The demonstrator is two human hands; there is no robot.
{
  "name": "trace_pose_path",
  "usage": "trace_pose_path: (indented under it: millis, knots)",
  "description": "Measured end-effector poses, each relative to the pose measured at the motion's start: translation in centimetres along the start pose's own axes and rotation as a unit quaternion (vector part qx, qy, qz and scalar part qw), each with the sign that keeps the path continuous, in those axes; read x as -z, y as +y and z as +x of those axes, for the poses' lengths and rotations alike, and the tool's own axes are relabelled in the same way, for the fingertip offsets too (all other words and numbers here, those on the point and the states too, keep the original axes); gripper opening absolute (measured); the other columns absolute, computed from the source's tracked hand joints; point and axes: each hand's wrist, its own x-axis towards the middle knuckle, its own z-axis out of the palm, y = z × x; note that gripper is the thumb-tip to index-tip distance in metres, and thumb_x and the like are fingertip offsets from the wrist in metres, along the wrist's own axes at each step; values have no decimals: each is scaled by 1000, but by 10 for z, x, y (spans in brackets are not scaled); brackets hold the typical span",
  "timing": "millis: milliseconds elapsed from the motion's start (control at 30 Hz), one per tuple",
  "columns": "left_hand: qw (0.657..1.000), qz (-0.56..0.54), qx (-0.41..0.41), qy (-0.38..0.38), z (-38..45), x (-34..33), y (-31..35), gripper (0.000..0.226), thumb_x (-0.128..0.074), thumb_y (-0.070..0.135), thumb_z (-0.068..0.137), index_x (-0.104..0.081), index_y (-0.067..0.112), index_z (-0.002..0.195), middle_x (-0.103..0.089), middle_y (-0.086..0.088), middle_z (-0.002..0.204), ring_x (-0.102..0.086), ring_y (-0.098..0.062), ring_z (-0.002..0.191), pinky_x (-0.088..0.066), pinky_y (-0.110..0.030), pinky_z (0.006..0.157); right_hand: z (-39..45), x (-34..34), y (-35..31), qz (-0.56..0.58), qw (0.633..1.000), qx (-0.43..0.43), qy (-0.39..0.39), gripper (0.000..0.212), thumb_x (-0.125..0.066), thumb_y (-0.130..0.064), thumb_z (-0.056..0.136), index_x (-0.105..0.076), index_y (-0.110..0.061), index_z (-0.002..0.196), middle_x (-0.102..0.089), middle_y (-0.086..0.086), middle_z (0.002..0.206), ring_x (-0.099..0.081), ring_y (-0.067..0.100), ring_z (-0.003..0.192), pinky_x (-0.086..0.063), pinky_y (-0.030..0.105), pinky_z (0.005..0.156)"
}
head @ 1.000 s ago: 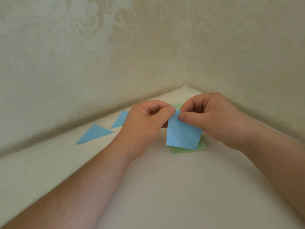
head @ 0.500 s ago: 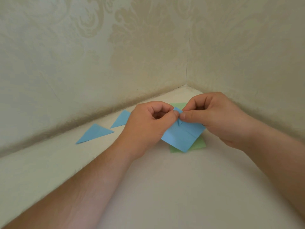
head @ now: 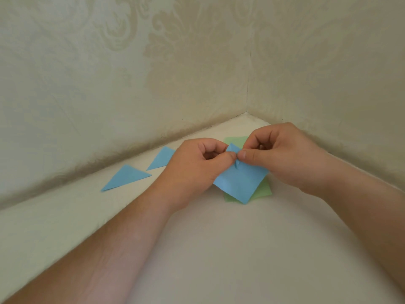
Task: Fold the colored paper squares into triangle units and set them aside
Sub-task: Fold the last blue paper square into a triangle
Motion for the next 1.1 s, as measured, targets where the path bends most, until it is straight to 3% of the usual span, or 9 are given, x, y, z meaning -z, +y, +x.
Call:
trace_pose_path:
  millis: [67,167,367,600,700,767,833,967,1100]
  knots:
    - [1000,15,5,-18,-1,1,1,11,-70,30,94,-79,27,90,-78,-10,94,-70,-28,83,-56,-53,81,0,1,0,0,1000,4,-11,14,-78,-18,88,-75,-15,75,-68,-1,66,-56,16,65,-44,35,64]
    - [999,34,3,-25,-1,3,1,12,-69,28,95,-80,30,89,-79,-2,90,-68,-13,77,-53,-39,73,-1,1,1,-4,1000,12,-20,14,-78,-17,89,-76,-15,75,-68,6,69,-56,18,66,-45,38,65]
    - [998,37,8,-43,-1,5,2,12,-69,30,96,-79,27,91,-78,-6,93,-64,-15,78,-49,-37,73,1,1,3,14,1000,22,-17,15,-77,-30,76,-76,-15,75,-70,18,78,-57,23,68,-45,40,66]
    - [996,64,5,-58,0,6,-1,31,-66,41,87,-73,11,93,-67,-25,93,-53,-18,73,-41,-37,69,1,2,5,27,999,28,-18,16,-79,-15,88,-74,-15,73,-66,7,70,-55,21,68,-43,39,66]
    - [997,48,14,-60,0,6,-1,30,-66,40,83,-74,12,90,-66,-19,83,-52,-20,71,-39,-39,68,1,2,4,32,999,24,-17,17,-78,-13,88,-74,-15,72,-67,5,69,-56,20,67,-44,37,66]
    - [997,39,16,-67,0,7,-2,21,-67,34,82,-77,17,90,-74,-11,86,-61,-28,73,-48,-47,69,1,2,4,34,999,25,-17,17,-78,-12,89,-74,-15,72,-67,6,70,-55,21,68,-43,38,66]
    - [997,32,15,-70,0,6,-2,17,-67,29,82,-79,22,92,-79,-6,94,-72,-33,88,-56,-56,82,1,2,4,32,999,26,-16,16,-78,-13,89,-74,-15,73,-67,6,70,-55,22,69,-43,39,67]
    - [997,20,20,-65,0,5,-3,18,-66,26,80,-79,24,91,-79,-6,95,-71,-21,84,-55,-44,80,1,2,4,34,999,27,-15,14,-78,-13,88,-74,-14,74,-67,2,68,-55,20,68,-44,37,65]
    - [997,17,29,-65,0,4,-1,16,-67,30,82,-79,24,90,-77,-11,95,-65,-22,82,-50,-45,77,2,2,5,35,999,28,-9,16,-78,-14,88,-74,-15,73,-66,1,66,-53,20,67,-42,37,65]
